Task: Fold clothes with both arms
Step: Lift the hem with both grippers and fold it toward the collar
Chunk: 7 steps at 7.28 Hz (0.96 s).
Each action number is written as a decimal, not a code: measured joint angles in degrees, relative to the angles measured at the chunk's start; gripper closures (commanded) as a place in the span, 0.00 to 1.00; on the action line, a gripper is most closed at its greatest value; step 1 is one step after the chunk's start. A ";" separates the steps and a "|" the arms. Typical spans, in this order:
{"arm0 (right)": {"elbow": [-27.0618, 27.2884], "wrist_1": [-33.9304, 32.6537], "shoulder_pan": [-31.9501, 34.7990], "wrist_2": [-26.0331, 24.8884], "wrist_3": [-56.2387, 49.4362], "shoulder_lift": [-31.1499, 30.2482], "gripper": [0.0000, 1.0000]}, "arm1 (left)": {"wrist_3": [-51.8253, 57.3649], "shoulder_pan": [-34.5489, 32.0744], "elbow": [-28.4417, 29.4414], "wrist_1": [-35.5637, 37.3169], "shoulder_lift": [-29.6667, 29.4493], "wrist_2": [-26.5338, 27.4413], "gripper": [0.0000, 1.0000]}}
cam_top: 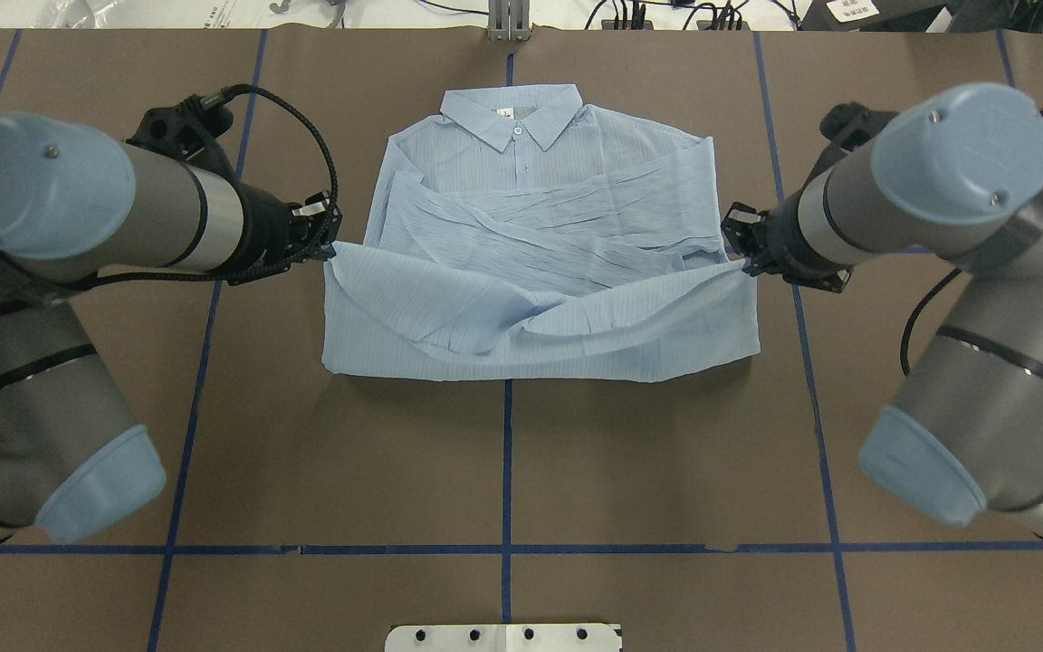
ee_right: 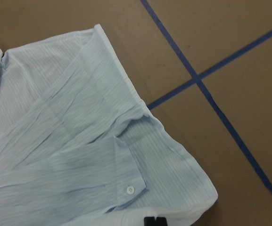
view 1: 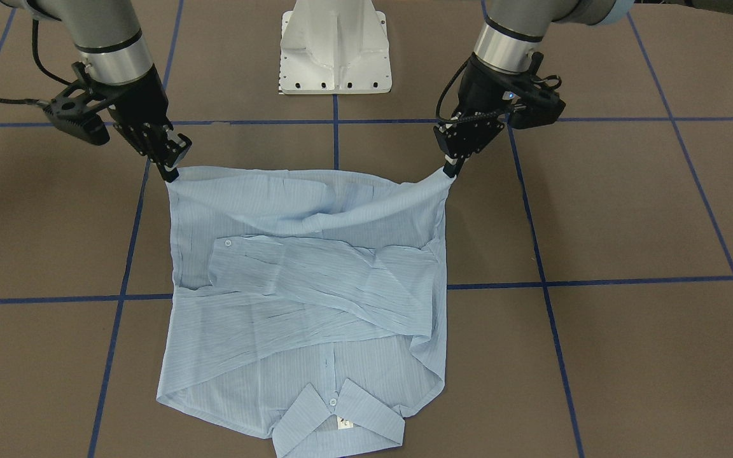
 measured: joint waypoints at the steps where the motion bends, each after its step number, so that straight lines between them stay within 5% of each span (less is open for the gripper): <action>1: -4.55 -0.52 2.95 1.13 -8.92 2.34 1.00 | 7.98 -2.58 4.55 -1.85 -1.53 -1.89 1.00; 4: -20.14 -0.36 8.31 2.34 -29.60 10.42 1.00 | 26.63 -7.28 20.73 -6.97 -7.83 -4.54 1.00; 7: -41.70 11.19 9.29 2.50 -32.28 18.90 1.00 | 28.98 -9.05 39.14 -19.60 -13.82 -4.60 1.00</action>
